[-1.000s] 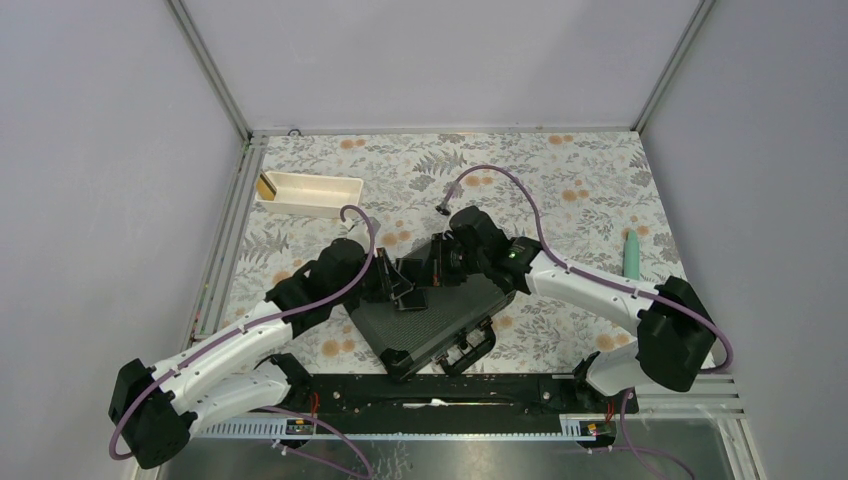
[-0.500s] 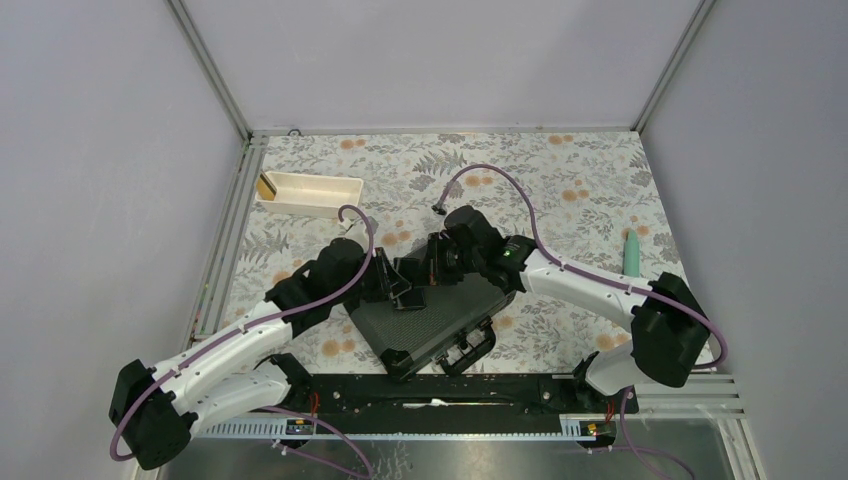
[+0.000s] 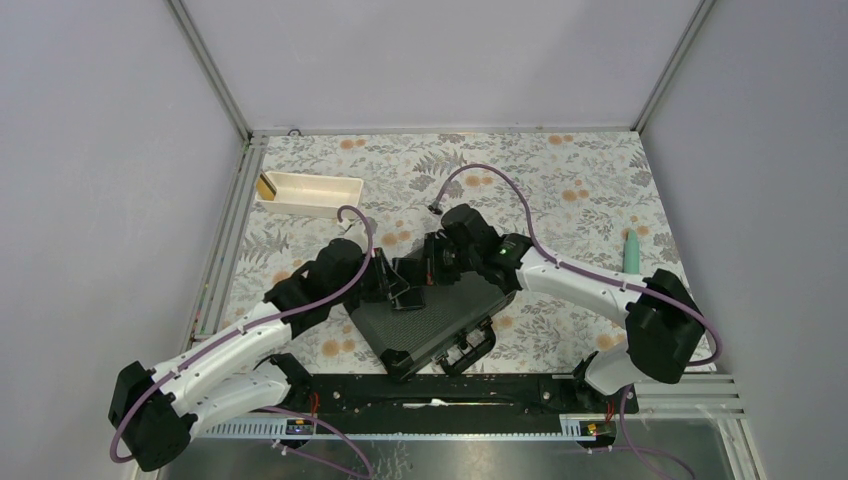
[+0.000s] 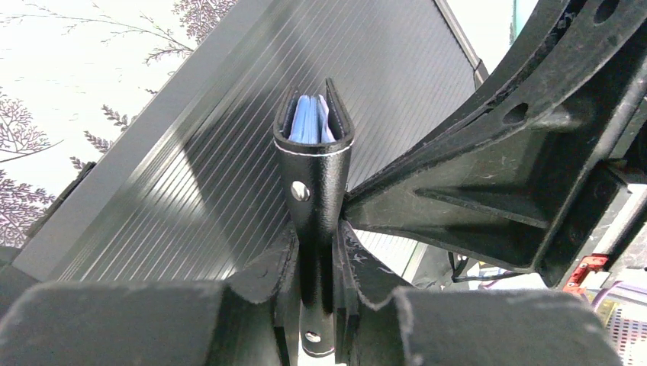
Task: Put the credit cards into the card holder
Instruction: Close the card holder at the center of the board.
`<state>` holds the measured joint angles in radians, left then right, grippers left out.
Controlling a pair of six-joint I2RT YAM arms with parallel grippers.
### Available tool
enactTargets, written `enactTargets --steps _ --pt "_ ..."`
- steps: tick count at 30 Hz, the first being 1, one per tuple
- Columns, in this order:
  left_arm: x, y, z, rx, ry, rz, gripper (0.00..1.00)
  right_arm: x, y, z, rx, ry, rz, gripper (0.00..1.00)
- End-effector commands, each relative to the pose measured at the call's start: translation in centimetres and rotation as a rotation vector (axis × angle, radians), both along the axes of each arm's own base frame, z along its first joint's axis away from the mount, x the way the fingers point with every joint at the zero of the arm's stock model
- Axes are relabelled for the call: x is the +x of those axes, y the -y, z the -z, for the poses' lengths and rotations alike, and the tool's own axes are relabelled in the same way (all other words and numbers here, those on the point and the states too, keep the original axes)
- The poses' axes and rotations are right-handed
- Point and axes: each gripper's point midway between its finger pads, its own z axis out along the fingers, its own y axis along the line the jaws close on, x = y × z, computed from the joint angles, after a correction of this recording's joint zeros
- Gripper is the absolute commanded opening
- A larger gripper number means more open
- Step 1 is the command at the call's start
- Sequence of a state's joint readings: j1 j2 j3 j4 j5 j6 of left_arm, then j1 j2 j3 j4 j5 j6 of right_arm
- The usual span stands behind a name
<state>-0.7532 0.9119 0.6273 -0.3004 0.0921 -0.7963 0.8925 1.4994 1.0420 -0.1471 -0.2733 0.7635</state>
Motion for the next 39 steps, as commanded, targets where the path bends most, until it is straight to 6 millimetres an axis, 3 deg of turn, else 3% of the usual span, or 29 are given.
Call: enactTargets --steps 1,8,14,21,23,27,32,39 --pt "-1.3 5.3 -10.3 -0.339 0.258 0.247 0.00 -3.2 -5.5 -2.8 0.176 -0.002 -0.195 0.00" --pt "-0.7 4.2 -9.6 -0.281 0.245 0.179 0.00 -2.1 -4.1 -2.7 0.088 0.035 -0.118 0.01" --pt "-0.4 2.6 -8.1 -0.224 0.213 0.123 0.00 -0.6 -0.9 -5.5 0.031 0.165 -0.012 0.31" --pt "-0.2 1.4 -8.3 -0.235 0.225 0.092 0.00 2.2 5.1 -8.1 -0.029 0.314 0.199 0.66" --pt "-0.2 1.3 -8.7 -0.250 0.230 0.098 0.00 2.5 6.3 -8.7 0.028 0.311 0.207 0.71" --pt "-0.5 1.2 -9.6 -0.307 0.242 0.126 0.00 1.3 6.7 -10.2 0.205 0.324 0.107 0.77" --pt "-2.1 1.5 -13.1 -0.459 0.336 0.210 0.00 -1.8 5.9 -12.2 0.414 0.350 -0.087 0.80" --pt "-4.6 1.9 -15.9 -0.572 0.398 0.335 0.00 -4.1 5.3 -13.9 0.584 0.333 -0.189 0.77"
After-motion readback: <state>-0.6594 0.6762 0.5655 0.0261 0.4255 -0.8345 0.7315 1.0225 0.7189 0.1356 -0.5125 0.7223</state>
